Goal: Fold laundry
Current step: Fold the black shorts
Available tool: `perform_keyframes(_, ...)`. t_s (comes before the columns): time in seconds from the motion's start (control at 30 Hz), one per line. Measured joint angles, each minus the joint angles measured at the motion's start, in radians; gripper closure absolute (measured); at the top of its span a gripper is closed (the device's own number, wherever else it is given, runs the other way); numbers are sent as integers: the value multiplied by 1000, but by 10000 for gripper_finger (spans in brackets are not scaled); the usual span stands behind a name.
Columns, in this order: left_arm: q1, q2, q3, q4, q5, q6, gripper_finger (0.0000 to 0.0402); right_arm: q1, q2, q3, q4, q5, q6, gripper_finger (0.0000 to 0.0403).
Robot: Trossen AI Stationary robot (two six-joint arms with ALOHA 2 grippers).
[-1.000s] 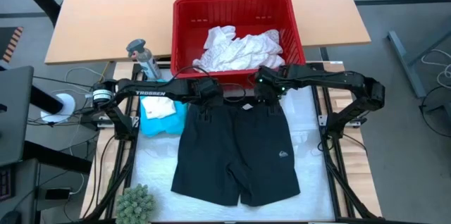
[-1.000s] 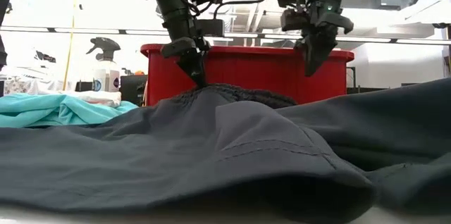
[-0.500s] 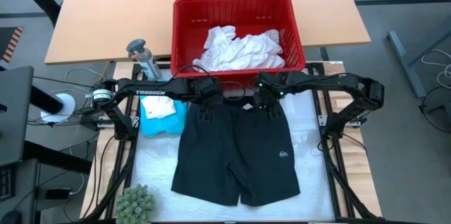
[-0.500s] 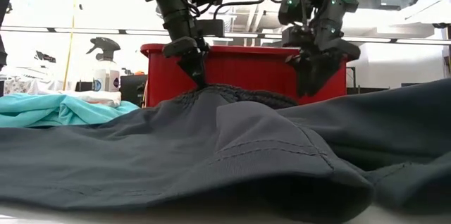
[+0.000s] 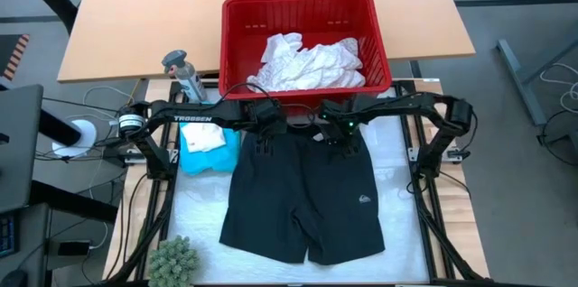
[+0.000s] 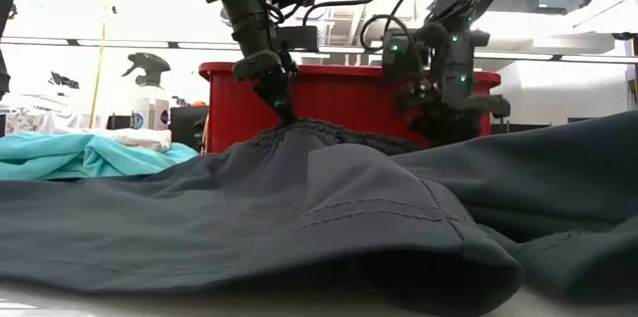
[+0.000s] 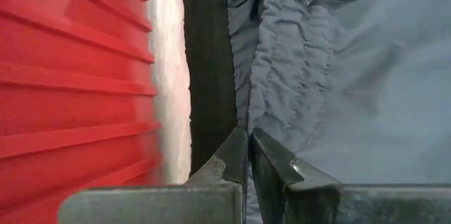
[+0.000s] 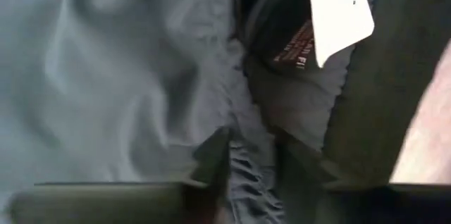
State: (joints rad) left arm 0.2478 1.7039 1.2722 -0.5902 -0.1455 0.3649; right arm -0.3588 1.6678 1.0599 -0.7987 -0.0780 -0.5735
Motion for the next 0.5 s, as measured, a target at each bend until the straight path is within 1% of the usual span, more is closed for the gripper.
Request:
perform_keyframes(0.1,0,0,0,0,0,0,401,5,-46,0,-15,1,0,364)
perform_keyframes(0.13,0,0,0,0,0,0,401,5,-63,0,-16,1,0,378)
perform_keyframes(0.23,0,0,0,5,-15,2,401,5,-110,0,-10,22,34,381)
perform_keyframes(0.33,0,0,-1,21,-50,-15,401,4,-146,1,3,97,93,380)
perform_keyframes(0.43,0,0,-1,29,-74,-56,401,3,-176,1,3,151,179,380)
perform_keyframes(0.5,0,0,-1,22,-94,-87,401,3,-193,1,-10,162,249,380)
